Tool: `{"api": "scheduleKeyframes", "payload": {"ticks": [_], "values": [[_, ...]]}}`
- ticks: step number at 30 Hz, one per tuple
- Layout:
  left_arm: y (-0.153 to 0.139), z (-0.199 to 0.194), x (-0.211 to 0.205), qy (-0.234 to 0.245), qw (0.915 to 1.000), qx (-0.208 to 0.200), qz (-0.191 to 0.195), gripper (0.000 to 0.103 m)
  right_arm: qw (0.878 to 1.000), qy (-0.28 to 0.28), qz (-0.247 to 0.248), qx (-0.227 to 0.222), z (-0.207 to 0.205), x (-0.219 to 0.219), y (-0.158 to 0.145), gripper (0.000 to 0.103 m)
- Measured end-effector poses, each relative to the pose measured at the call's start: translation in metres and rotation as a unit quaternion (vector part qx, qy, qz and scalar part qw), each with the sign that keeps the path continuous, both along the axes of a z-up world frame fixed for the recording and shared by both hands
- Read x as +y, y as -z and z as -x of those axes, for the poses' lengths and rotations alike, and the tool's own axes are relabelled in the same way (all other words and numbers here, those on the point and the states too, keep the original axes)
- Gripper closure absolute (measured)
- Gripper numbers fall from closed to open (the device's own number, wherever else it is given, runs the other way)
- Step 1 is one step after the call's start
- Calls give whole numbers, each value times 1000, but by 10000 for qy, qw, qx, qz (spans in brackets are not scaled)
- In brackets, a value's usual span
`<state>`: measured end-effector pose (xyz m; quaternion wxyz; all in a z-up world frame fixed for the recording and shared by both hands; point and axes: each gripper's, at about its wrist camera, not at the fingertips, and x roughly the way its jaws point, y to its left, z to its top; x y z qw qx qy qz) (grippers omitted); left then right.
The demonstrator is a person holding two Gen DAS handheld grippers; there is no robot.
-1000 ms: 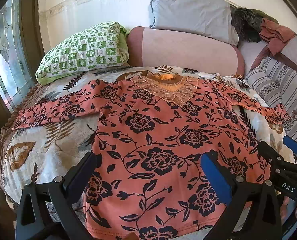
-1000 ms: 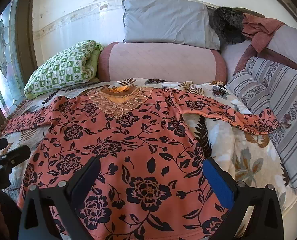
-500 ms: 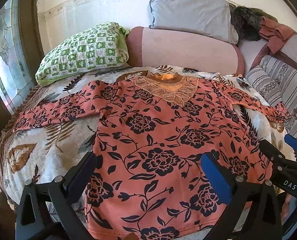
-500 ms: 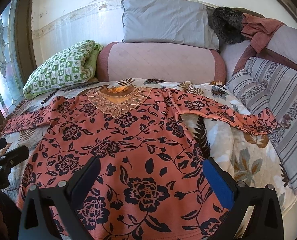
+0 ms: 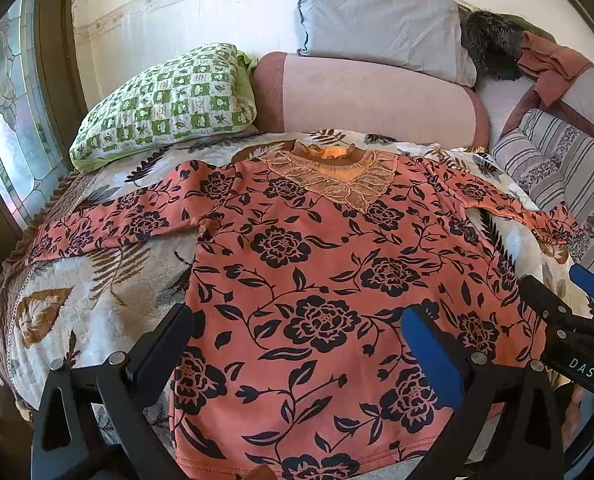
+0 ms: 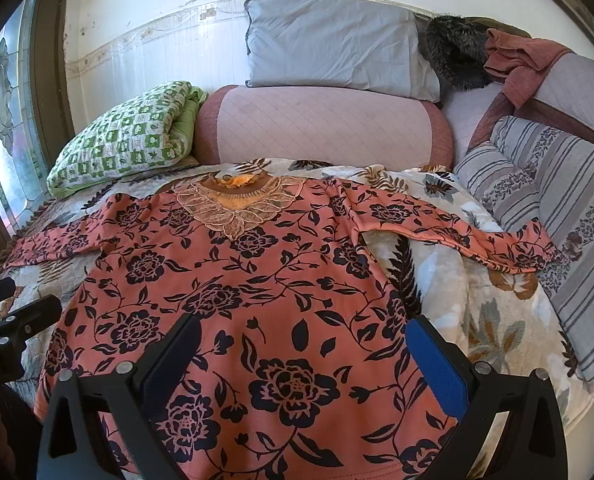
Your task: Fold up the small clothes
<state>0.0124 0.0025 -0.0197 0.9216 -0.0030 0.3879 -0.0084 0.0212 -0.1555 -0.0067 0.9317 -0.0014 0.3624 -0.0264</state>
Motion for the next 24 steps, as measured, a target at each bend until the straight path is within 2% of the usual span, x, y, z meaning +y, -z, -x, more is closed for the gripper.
{"api": "scheduleKeyframes", "payload": {"ticks": [24], "values": [[-2,-4,1,41,10000,10,-31,0,10000,-1,-18,-20,-5,-3,-2,0]]}}
